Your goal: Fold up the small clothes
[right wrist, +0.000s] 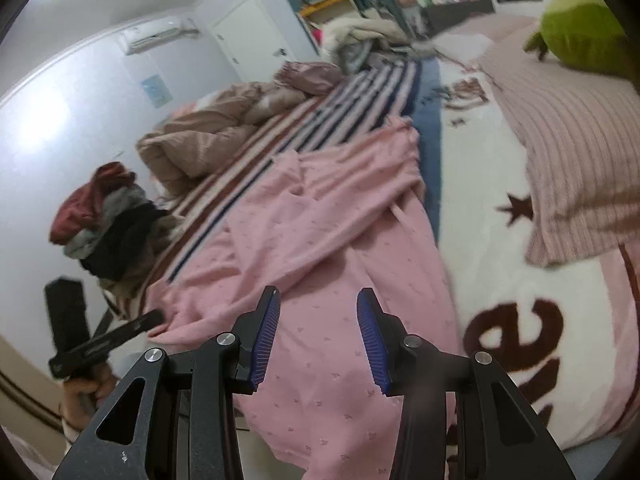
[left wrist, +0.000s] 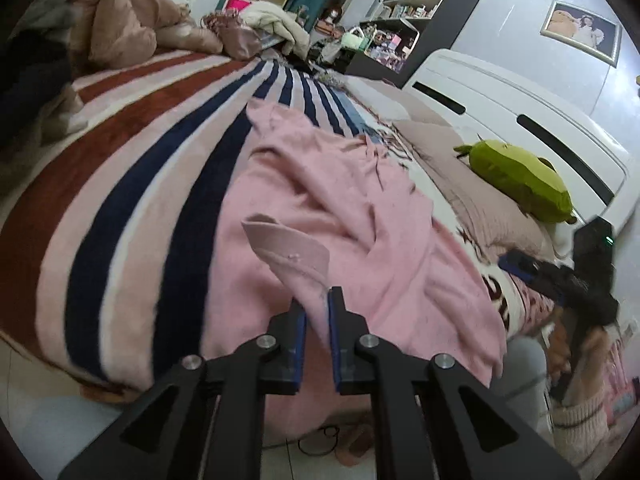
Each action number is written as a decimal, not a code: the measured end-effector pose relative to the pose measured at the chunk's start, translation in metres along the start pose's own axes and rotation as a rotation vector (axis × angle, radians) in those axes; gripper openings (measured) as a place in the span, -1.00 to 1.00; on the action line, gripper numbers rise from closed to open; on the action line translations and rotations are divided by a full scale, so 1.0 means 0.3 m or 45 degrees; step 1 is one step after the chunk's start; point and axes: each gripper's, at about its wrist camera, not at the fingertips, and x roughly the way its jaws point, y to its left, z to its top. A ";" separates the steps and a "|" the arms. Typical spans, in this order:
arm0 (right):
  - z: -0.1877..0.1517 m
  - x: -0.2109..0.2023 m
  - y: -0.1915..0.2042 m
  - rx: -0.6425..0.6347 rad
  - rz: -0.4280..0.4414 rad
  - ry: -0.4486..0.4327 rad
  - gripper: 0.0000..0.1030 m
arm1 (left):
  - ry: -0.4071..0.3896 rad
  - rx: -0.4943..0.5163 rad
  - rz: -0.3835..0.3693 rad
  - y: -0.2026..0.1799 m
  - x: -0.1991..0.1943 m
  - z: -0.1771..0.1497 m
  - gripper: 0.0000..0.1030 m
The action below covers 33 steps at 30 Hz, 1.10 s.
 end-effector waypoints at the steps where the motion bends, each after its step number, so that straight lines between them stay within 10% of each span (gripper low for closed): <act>1: -0.005 0.006 -0.009 0.018 -0.014 0.012 -0.29 | 0.015 -0.003 -0.011 0.017 -0.010 -0.013 -0.88; 4: -0.020 0.015 -0.044 0.064 -0.080 0.055 -0.29 | 0.073 0.016 0.019 0.045 -0.027 -0.043 -0.76; 7: -0.031 -0.002 -0.079 0.073 -0.142 0.080 -0.29 | 0.064 0.055 0.082 0.061 -0.064 -0.047 -0.18; 11: -0.033 -0.043 -0.122 0.075 -0.175 0.109 -0.19 | -0.058 -0.033 -0.082 0.119 -0.164 -0.002 0.25; 15: -0.041 -0.048 -0.157 0.030 -0.102 0.223 -0.01 | -0.048 0.046 0.051 0.118 -0.145 0.056 0.26; 21: -0.119 0.031 -0.176 -0.093 -0.013 0.485 0.00 | 0.176 0.085 -0.002 0.103 0.060 0.065 0.26; 33: -0.107 0.131 -0.141 -0.110 0.274 0.420 -0.12 | 0.296 0.159 -0.024 -0.007 0.205 0.025 -0.05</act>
